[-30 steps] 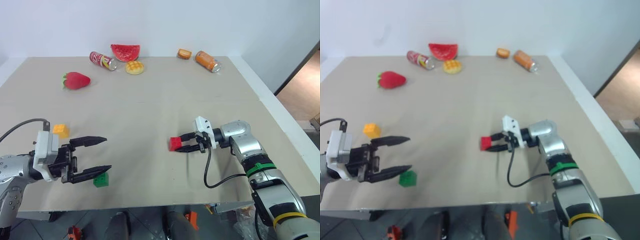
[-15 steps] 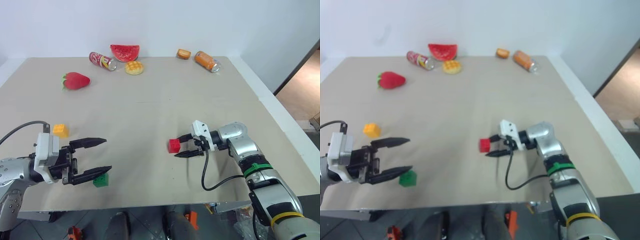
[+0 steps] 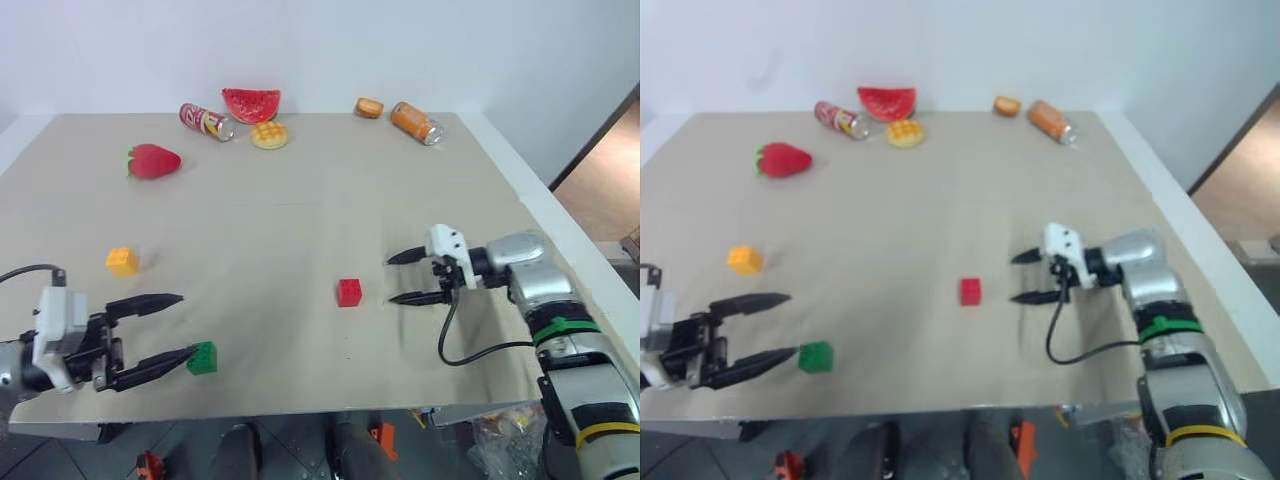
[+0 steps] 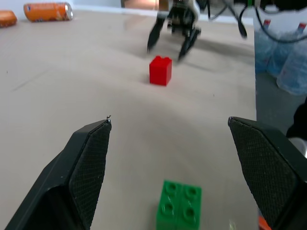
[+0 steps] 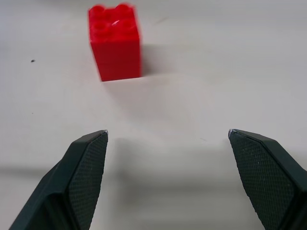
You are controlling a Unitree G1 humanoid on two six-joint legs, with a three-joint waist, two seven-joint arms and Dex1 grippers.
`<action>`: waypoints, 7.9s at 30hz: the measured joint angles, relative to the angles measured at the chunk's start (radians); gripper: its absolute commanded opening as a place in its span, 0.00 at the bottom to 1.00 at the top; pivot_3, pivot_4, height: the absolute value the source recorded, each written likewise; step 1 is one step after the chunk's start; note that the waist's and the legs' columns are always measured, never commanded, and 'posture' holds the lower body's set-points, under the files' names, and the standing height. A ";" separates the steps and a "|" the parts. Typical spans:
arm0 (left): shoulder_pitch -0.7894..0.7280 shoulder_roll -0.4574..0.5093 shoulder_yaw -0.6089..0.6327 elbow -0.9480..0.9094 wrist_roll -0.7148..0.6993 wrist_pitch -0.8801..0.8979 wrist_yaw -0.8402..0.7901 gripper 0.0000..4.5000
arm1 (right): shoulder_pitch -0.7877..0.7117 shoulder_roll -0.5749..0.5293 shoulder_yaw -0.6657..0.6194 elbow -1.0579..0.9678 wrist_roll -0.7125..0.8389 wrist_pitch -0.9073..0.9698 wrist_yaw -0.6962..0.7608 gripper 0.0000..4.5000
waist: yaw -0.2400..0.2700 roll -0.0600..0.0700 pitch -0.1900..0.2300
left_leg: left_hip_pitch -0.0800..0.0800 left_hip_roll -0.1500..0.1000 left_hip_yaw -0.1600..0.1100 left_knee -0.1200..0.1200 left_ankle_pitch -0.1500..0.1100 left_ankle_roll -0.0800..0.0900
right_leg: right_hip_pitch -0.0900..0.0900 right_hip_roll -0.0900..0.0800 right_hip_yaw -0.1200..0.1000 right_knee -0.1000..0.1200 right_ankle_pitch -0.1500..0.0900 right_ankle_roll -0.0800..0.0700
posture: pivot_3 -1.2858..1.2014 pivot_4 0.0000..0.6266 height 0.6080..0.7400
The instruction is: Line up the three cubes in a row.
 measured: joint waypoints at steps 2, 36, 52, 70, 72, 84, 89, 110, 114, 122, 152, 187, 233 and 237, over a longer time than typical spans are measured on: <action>0.001 0.000 0.022 0.022 -0.004 -0.012 -0.022 0.90 | -0.001 -0.001 -0.015 -0.005 0.011 0.018 0.000 0.93 | 0.000 0.000 0.000 | 0.001 0.000 0.000 0.000 0.000 0.000 | 0.000 0.000 0.000 0.000 0.000 0.000 | 0.52 0.24 1.00; -0.007 -0.086 -0.139 0.086 0.023 0.024 0.059 0.90 | 0.164 0.003 -0.019 -0.342 0.082 0.223 -0.038 0.93 | 0.003 0.000 0.000 | 0.000 0.000 0.003 -0.001 -0.001 -0.001 | -0.001 0.000 0.001 0.000 -0.001 0.000 | 0.52 0.24 1.00; -0.088 -0.044 -0.256 0.248 0.165 -0.066 -0.060 0.90 | 0.196 0.002 -0.020 -0.392 0.087 0.248 -0.056 0.93 | 0.004 0.000 0.000 | -0.001 0.000 0.003 -0.002 -0.001 -0.001 | -0.002 0.000 0.001 0.000 -0.001 0.000 | 0.52 0.24 1.00; -0.208 -0.054 -0.355 0.448 0.245 -0.226 -0.150 0.28 | 0.209 -0.016 -0.032 -0.420 0.107 0.263 -0.090 0.94 | 0.005 0.000 0.000 | 0.000 0.000 0.003 -0.002 -0.001 -0.001 | -0.002 0.000 0.001 0.000 -0.001 0.000 | 0.52 0.24 1.00; -0.229 -0.061 -0.368 0.448 0.251 -0.245 -0.152 0.28 | 0.209 -0.016 -0.032 -0.420 0.112 0.263 -0.090 0.94 | 0.005 0.000 0.000 | -0.001 0.000 0.003 -0.002 -0.001 -0.001 | -0.002 0.000 0.001 0.000 -0.001 0.000 | 0.52 0.24 1.00; -0.694 -0.199 -0.540 0.636 0.350 -0.311 -0.148 0.28 | 0.213 -0.085 -0.132 -0.531 0.243 0.375 -0.066 0.94 | 0.010 0.000 0.000 | -0.004 -0.001 0.001 0.001 0.000 0.000 | -0.001 0.002 0.003 0.000 0.003 0.011 | 0.52 0.24 1.00; -0.819 -0.256 -0.594 0.829 0.411 -0.381 -0.174 0.28 | 0.287 -0.141 -0.177 -0.561 0.266 0.409 -0.068 0.94 | 0.006 0.000 0.000 | -0.005 -0.001 0.000 0.001 -0.001 0.001 | -0.002 0.003 0.004 0.000 0.002 0.011 | 0.52 0.24 1.00; -1.008 -0.410 -0.655 1.135 0.528 -0.510 -0.190 0.28 | 0.325 -0.120 -0.294 -0.793 0.487 0.613 -0.210 0.94 | 0.005 0.001 0.000 | -0.007 -0.001 -0.001 0.008 -0.001 0.001 | -0.001 0.004 0.005 0.002 0.005 0.014 | 0.52 0.24 1.00; -1.012 -0.398 -0.663 1.163 0.558 -0.534 -0.182 0.28 | 0.321 -0.108 -0.286 -0.793 0.483 0.609 -0.219 0.94 | 0.005 0.001 0.000 | -0.007 -0.001 -0.001 0.007 -0.001 0.001 | -0.001 0.004 0.005 0.002 0.005 0.014 | 0.52 0.24 1.00; -1.020 -0.398 -0.665 1.170 0.579 -0.553 -0.168 0.28 | 0.318 -0.101 -0.269 -0.784 0.473 0.592 -0.219 0.94 | 0.005 0.001 0.000 | -0.006 -0.001 -0.001 0.008 -0.001 0.001 | 0.000 0.004 0.005 0.002 0.005 0.014 | 0.52 0.24 1.00; -0.629 -0.071 -0.488 0.737 0.447 -0.343 -0.100 1.00 | 0.214 -0.084 -0.219 -0.673 0.428 0.530 -0.170 0.94 | -0.010 0.002 0.001 | -0.005 0.000 0.000 0.002 0.002 0.006 | -0.004 0.003 0.005 0.004 0.002 0.005 | 0.52 0.24 1.00; -0.181 -0.432 -0.033 0.156 0.355 0.141 1.099 1.00 | 0.042 0.115 -0.082 -0.537 0.338 0.430 -0.116 0.94 | 0.006 0.000 0.000 | -0.006 -0.002 0.000 0.005 0.000 0.003 | -0.003 0.001 0.004 0.001 0.002 0.003 | 0.52 0.24 1.00; -0.513 -0.378 -0.265 0.448 0.424 0.021 0.916 0.31 | 0.117 0.185 -0.140 -0.701 0.444 0.527 -0.302 0.94 | 0.012 -0.001 0.000 | -0.007 -0.002 0.000 0.005 0.000 0.002 | -0.002 0.001 0.004 0.001 0.003 0.007 | 0.52 0.24 1.00; -0.533 -0.273 -0.443 0.445 0.415 -0.095 0.539 0.31 | 0.118 0.163 -0.139 -0.706 0.449 0.540 -0.288 0.94 | 0.007 -0.001 0.000 | -0.008 -0.002 0.002 0.005 0.000 0.001 | -0.002 0.001 0.005 -0.003 0.004 0.007 | 0.52 0.24 1.00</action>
